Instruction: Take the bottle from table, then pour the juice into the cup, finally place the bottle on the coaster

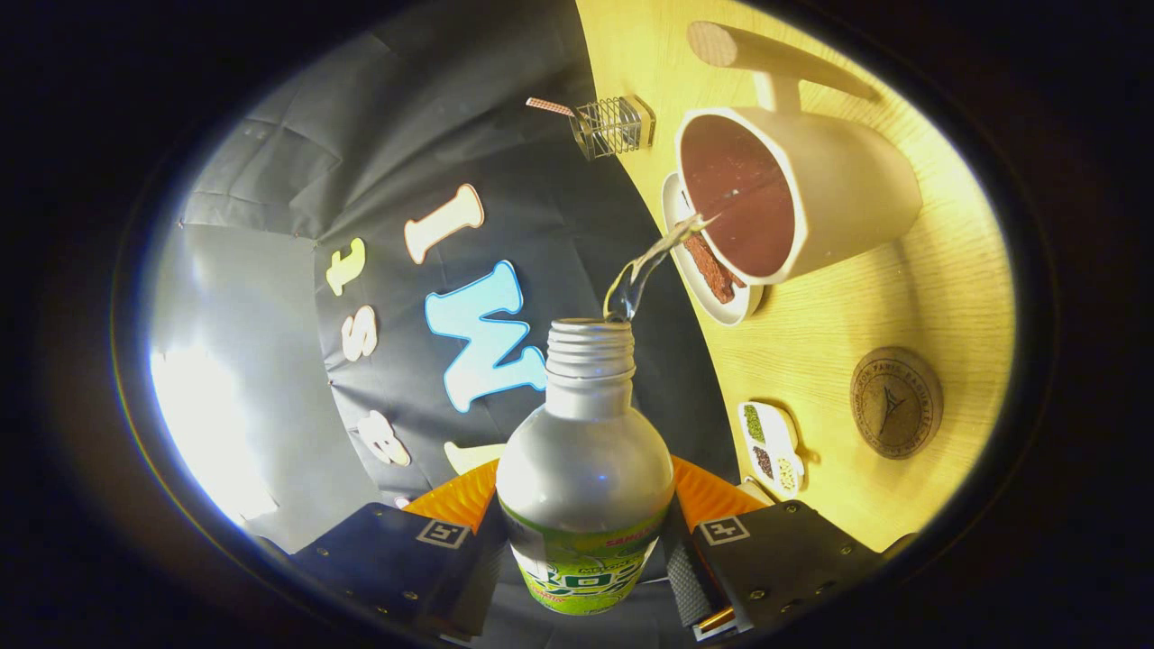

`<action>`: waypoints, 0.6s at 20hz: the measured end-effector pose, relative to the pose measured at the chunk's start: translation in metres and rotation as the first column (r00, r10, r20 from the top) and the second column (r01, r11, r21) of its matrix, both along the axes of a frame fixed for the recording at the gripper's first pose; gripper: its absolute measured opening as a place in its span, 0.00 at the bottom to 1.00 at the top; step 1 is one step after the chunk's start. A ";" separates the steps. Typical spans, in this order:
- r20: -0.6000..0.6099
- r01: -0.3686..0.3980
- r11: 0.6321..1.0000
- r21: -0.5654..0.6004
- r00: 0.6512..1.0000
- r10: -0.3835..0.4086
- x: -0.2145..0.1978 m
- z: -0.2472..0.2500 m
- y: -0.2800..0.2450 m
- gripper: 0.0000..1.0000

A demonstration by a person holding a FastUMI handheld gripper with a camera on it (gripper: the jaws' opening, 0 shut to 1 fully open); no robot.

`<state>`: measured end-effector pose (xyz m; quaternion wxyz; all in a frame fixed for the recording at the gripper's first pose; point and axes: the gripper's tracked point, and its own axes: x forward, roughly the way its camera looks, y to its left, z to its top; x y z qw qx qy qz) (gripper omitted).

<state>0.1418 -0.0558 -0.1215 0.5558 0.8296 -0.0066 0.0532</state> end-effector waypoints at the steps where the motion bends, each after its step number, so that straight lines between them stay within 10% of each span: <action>1: 0.001 0.001 1.000 0.006 1.000 -0.001 0.000 0.001 0.001 0.77; 12: 0.030 0.015 0.995 0.099 0.999 -0.018 -0.001 0.026 -0.004 0.77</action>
